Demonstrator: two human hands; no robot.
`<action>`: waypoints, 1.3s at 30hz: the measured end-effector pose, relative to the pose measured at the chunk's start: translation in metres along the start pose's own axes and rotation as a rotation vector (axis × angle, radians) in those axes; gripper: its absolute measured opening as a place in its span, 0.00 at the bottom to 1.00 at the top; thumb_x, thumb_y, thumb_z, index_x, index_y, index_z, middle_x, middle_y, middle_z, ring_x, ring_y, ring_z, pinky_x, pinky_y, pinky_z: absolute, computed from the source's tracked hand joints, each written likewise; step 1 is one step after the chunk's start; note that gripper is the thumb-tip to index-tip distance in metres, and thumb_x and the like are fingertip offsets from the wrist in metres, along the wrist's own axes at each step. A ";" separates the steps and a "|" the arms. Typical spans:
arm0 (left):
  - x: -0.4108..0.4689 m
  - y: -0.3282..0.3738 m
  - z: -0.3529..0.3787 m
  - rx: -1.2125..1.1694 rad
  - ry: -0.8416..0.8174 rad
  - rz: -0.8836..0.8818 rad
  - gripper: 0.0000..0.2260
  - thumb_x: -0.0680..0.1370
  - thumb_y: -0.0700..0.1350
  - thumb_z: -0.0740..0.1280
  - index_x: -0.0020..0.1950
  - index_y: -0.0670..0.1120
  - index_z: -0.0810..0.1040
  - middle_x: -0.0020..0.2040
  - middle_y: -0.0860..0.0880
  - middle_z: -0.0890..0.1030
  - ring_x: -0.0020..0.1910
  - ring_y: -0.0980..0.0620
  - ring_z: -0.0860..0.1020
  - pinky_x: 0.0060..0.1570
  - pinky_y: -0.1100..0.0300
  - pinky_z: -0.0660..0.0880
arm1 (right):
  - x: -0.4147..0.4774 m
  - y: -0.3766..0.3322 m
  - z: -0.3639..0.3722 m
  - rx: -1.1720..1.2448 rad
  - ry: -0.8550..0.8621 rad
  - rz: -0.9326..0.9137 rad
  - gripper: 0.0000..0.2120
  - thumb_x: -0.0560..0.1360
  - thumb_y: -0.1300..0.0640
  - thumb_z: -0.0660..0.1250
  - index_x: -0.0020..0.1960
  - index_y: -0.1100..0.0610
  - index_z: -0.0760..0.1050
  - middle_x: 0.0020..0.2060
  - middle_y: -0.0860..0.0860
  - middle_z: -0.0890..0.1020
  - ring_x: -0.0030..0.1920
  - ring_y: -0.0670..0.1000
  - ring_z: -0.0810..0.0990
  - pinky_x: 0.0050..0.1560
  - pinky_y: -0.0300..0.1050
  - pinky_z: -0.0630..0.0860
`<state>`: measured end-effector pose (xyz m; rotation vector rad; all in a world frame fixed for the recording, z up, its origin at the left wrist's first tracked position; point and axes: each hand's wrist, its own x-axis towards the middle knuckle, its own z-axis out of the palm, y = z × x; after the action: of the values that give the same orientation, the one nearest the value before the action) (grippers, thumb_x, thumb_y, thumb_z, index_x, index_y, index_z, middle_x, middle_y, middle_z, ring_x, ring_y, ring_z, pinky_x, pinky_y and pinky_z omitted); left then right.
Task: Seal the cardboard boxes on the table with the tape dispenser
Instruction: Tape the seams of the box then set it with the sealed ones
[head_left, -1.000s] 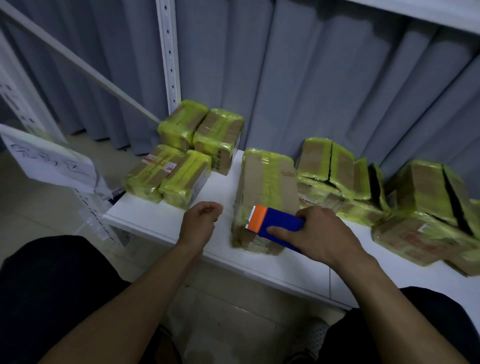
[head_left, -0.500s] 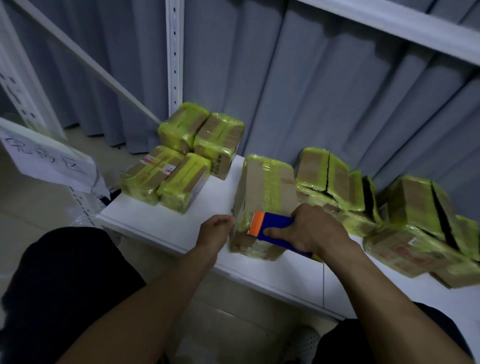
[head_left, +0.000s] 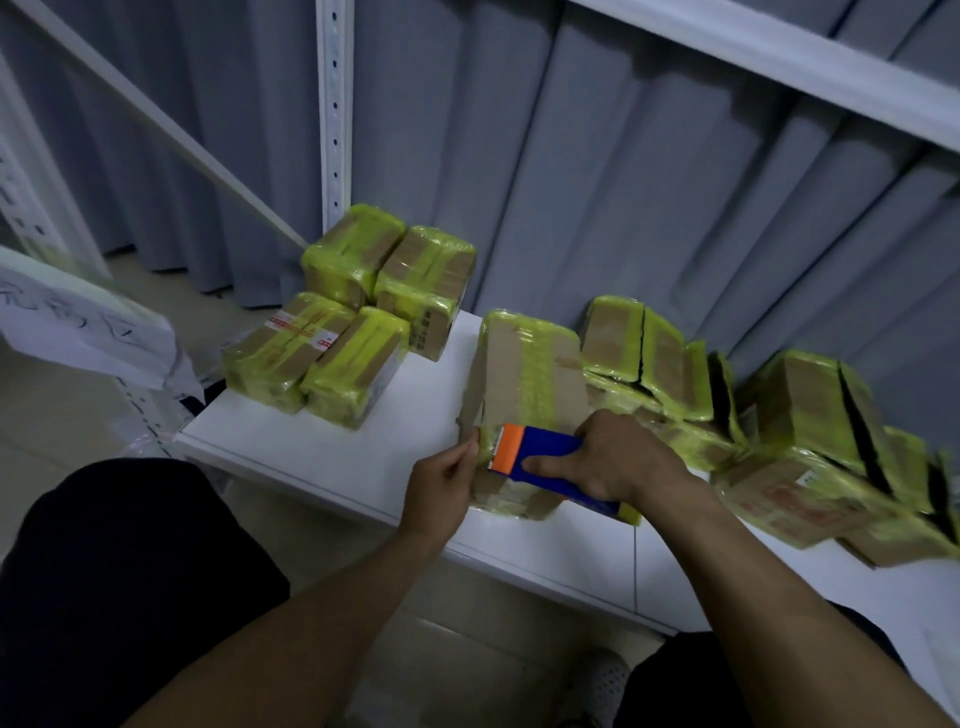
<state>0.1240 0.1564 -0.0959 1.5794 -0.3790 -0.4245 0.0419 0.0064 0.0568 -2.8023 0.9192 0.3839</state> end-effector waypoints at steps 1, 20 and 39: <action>0.000 -0.002 -0.001 0.020 -0.034 0.017 0.11 0.84 0.52 0.60 0.64 0.61 0.76 0.49 0.56 0.84 0.49 0.62 0.80 0.43 0.71 0.76 | 0.000 0.000 0.000 -0.003 0.004 -0.007 0.32 0.66 0.22 0.68 0.47 0.52 0.75 0.37 0.48 0.79 0.40 0.50 0.81 0.46 0.47 0.82; 0.056 0.004 -0.043 0.677 -0.365 0.689 0.27 0.76 0.57 0.71 0.74 0.54 0.71 0.71 0.53 0.75 0.69 0.57 0.73 0.65 0.56 0.74 | -0.010 0.027 0.013 0.045 0.085 -0.099 0.30 0.67 0.23 0.67 0.48 0.50 0.74 0.36 0.44 0.78 0.40 0.47 0.81 0.42 0.45 0.81; 0.050 0.002 -0.039 0.788 -0.328 0.771 0.22 0.78 0.55 0.68 0.70 0.49 0.76 0.68 0.53 0.77 0.62 0.55 0.79 0.56 0.55 0.80 | -0.031 0.058 -0.003 0.018 0.121 -0.084 0.27 0.68 0.24 0.69 0.38 0.49 0.73 0.30 0.45 0.75 0.32 0.44 0.75 0.30 0.39 0.66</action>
<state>0.1868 0.1662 -0.0943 1.9399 -1.4820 0.1035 -0.0161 -0.0232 0.0644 -2.8623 0.8200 0.1948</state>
